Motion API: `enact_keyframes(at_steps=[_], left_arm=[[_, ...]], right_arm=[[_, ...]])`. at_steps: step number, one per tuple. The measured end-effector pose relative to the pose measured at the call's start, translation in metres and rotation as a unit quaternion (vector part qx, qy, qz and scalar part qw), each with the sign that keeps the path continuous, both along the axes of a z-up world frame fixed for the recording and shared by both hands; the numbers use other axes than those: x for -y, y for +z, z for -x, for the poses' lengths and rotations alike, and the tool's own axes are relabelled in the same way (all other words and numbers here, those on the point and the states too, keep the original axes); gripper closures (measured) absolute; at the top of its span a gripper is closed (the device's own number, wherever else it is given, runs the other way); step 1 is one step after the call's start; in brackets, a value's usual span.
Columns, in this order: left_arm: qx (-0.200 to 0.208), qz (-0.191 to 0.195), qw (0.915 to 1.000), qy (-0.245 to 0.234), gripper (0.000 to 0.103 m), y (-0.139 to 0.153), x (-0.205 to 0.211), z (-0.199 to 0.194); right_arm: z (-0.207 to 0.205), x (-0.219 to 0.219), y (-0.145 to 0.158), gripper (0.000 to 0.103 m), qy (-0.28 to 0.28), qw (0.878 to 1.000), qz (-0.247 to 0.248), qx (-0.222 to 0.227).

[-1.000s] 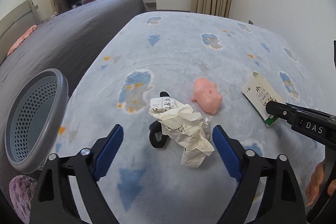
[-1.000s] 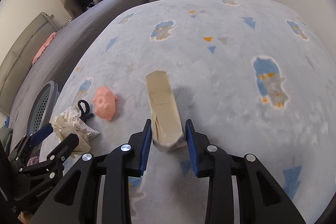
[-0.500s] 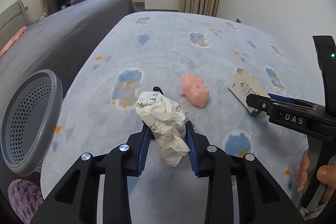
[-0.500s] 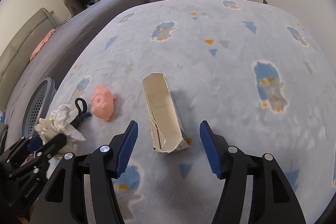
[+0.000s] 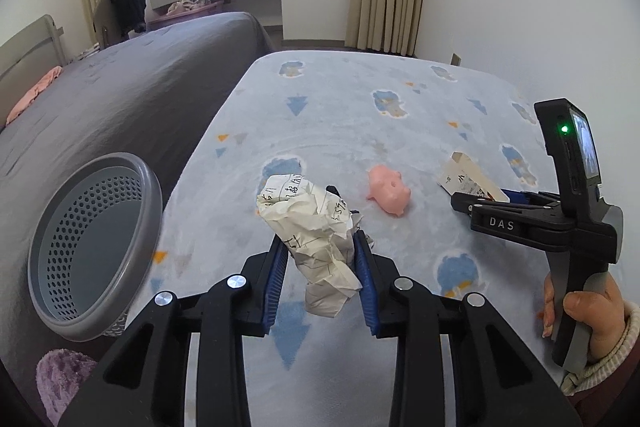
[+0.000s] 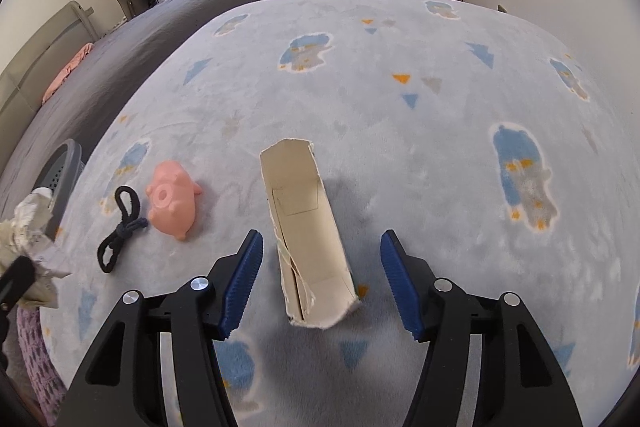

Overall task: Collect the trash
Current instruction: 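Grasp the crumpled paper with the left tool while the right tool holds the carton, then carry crumpled paper and carton over the gray basket and open both tools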

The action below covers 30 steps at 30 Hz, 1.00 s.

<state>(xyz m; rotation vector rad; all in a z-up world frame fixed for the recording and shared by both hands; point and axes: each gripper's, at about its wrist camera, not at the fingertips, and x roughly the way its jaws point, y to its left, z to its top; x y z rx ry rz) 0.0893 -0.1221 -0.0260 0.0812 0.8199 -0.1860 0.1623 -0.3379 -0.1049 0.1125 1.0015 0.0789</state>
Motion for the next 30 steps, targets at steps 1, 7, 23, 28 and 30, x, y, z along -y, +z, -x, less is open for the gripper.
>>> enact_keyframes(at_steps=[1,7,23,28,30], left_arm=[[-0.001,0.0,1.0,0.001,0.071,0.0,-0.002,0.0],[-0.005,0.002,0.9999,0.011,0.071,-0.001,-0.02,0.007],[0.006,0.018,0.9991,0.038,0.071,-0.005,-0.1,0.026],[0.013,0.016,0.9984,0.053,0.07,-0.01,-0.13,0.026],[0.015,0.019,0.998,0.058,0.07,-0.012,-0.146,0.026]], right_arm=[[-0.001,-0.002,-0.001,0.044,0.0,1.0,0.008,0.002],[-0.001,-0.012,-0.001,0.073,-0.001,0.999,0.049,0.013],[0.07,-0.053,0.019,0.074,-0.015,0.999,-0.013,0.041],[0.091,-0.093,0.018,0.074,-0.011,0.998,-0.031,0.048],[0.095,-0.11,0.019,0.074,-0.004,0.998,-0.033,0.051]])
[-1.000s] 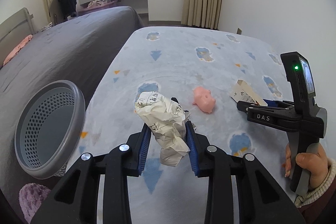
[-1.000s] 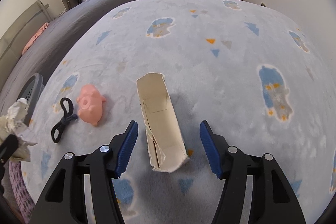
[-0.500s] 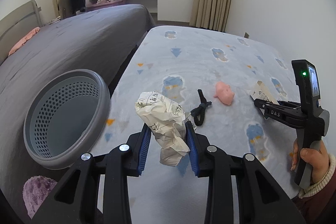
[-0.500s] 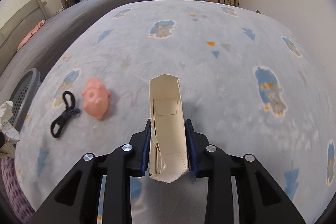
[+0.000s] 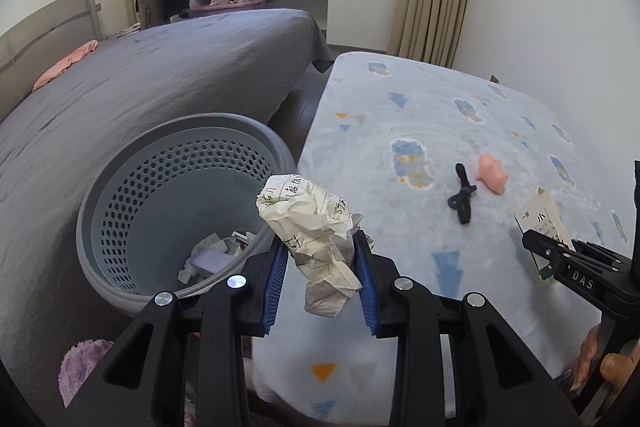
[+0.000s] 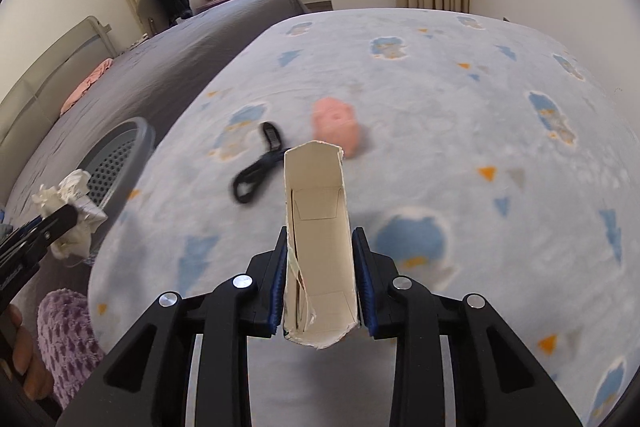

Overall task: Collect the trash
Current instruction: 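Carry crumpled paper and carton over the gray basket and open both tools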

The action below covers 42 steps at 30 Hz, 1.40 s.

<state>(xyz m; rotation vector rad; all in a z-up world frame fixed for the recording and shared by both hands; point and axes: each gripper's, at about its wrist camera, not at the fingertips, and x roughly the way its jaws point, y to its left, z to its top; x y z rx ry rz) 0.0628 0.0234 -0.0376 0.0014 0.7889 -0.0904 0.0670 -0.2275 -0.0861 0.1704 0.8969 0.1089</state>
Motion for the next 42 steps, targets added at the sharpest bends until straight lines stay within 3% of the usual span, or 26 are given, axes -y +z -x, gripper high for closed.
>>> enact_keyframes(at_steps=[6,19,32,35,37,38,39,42], left_arm=[[0.003,0.004,0.9999,0.017,0.07,0.0,-0.045,-0.007],[0.015,0.008,0.9975,0.069,0.07,0.0,-0.135,-0.044],[-0.003,0.008,0.9948,0.101,0.065,-0.018,-0.175,-0.073],[-0.001,0.006,0.9941,0.108,0.051,-0.019,-0.178,-0.074],[0.003,0.004,0.9935,0.114,0.038,-0.02,-0.18,-0.073],[0.005,0.004,0.9932,0.116,0.037,-0.019,-0.181,-0.073],[0.005,0.003,0.9931,0.117,0.036,-0.02,-0.181,-0.073],[0.003,0.001,0.9925,0.122,0.031,-0.02,-0.183,-0.072]], right_arm=[[-0.005,-0.058,0.008,0.074,0.036,0.999,-0.016,0.005],[-0.068,-0.188,0.031,0.074,0.153,0.988,-0.025,0.014],[-0.111,-0.256,0.016,0.073,0.204,0.979,-0.023,-0.009],[-0.115,-0.259,0.014,0.073,0.206,0.978,-0.028,-0.009],[-0.118,-0.261,0.013,0.061,0.205,0.978,-0.029,-0.006],[-0.118,-0.26,0.014,0.049,0.202,0.979,-0.029,-0.002],[-0.117,-0.26,0.015,0.045,0.201,0.979,-0.029,0.003],[-0.115,-0.258,0.016,0.045,0.197,0.98,-0.028,0.008]])
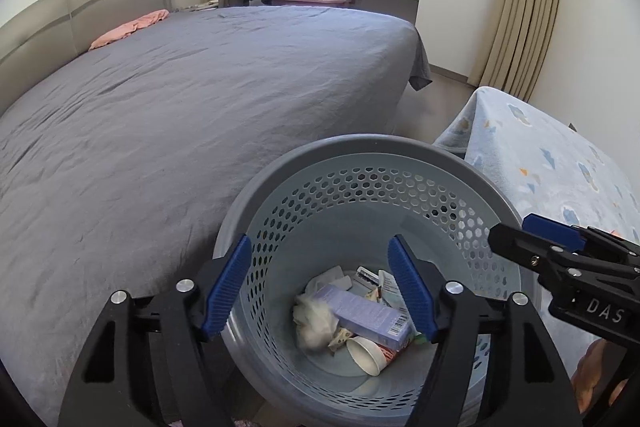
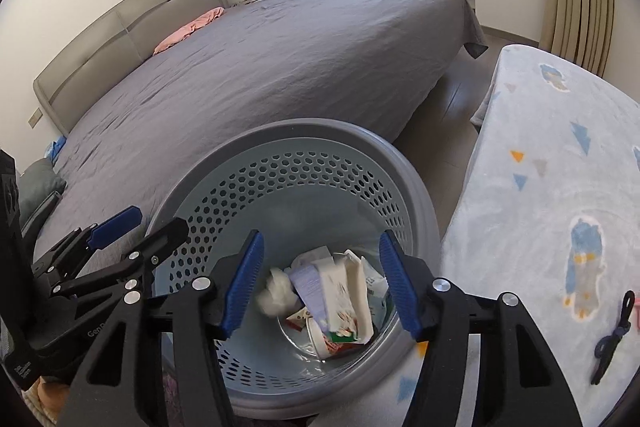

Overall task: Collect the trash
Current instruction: 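Carry crumpled paper and carton over the gray basket and open both tools, then withdraw both tools from the basket back over the bed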

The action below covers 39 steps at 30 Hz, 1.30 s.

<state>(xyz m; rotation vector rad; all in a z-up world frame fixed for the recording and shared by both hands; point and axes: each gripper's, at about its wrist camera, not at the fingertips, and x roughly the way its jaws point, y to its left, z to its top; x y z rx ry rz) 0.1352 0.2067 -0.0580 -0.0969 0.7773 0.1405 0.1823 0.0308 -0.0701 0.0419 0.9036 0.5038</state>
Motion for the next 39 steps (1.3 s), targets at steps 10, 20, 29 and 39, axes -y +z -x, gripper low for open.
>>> enact_keyframes(at_steps=[10,20,29,39], left_arm=[[0.001,-0.002,0.9999,0.014,0.022,0.001,-0.001,0.008],[0.011,-0.014,0.9996,0.022,0.012,0.011,0.001,0.025],[0.018,-0.02,0.9995,0.019,0.009,0.022,0.01,0.042],[0.018,-0.02,0.9996,0.003,0.008,0.032,0.034,0.06]], right_arm=[[0.009,0.004,-0.002,0.045,-0.008,1.0,0.01,0.0],[0.026,0.009,0.004,0.042,-0.015,1.0,0.021,0.009],[0.045,0.024,0.014,0.036,-0.034,0.999,0.023,0.023],[0.074,0.06,0.025,0.033,-0.068,0.996,0.033,0.037]])
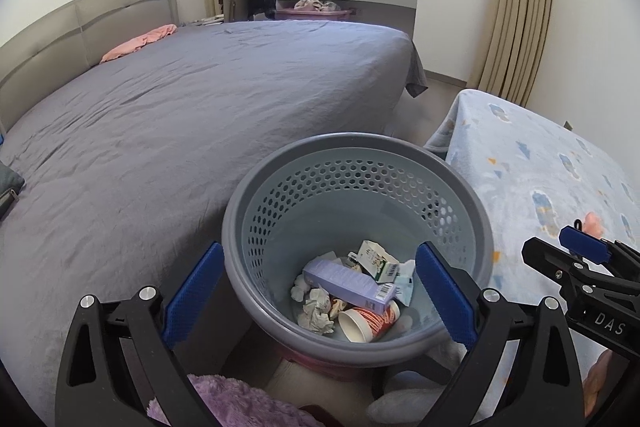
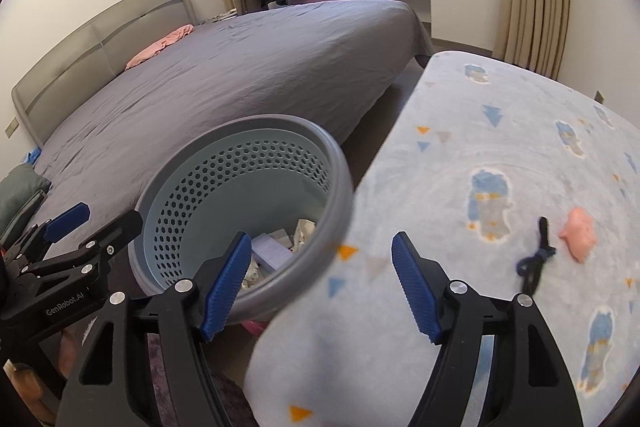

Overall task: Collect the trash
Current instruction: 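Withdraw both tools from the basket back over the bed, then grasp the pink pig toy with the right tool and lift it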

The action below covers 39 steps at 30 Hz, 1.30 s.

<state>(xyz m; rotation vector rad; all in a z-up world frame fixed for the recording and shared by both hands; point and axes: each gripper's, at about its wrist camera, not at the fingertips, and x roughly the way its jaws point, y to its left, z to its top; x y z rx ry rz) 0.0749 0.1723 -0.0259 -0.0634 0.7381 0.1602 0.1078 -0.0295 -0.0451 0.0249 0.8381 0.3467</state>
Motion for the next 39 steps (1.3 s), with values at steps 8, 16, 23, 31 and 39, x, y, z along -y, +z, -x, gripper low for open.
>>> enact_keyframes(at_steps=[8,16,23,31,39], left_arm=[[0.002,0.005,0.9995,-0.031,0.008,0.007,0.039,0.009],[0.0,0.001,0.9974,-0.071,0.008,0.009,0.092,0.015],[0.007,0.002,0.9955,-0.095,0.007,0.014,0.133,0.018],[0.004,-0.001,0.9953,-0.096,0.007,0.012,0.166,0.015],[-0.013,-0.005,0.9964,-0.084,0.007,-0.001,0.182,0.005]], right_arm=[[0.027,0.048,0.008,0.03,-0.033,0.999,0.004,0.011],[0.053,0.124,0.013,0.029,-0.09,0.996,0.004,0.029],[0.055,0.188,0.013,0.028,-0.128,0.991,0.022,0.026],[0.029,0.221,0.001,0.028,-0.118,0.991,0.058,0.013],[-0.018,0.232,-0.031,0.028,-0.105,0.993,0.056,-0.019]])
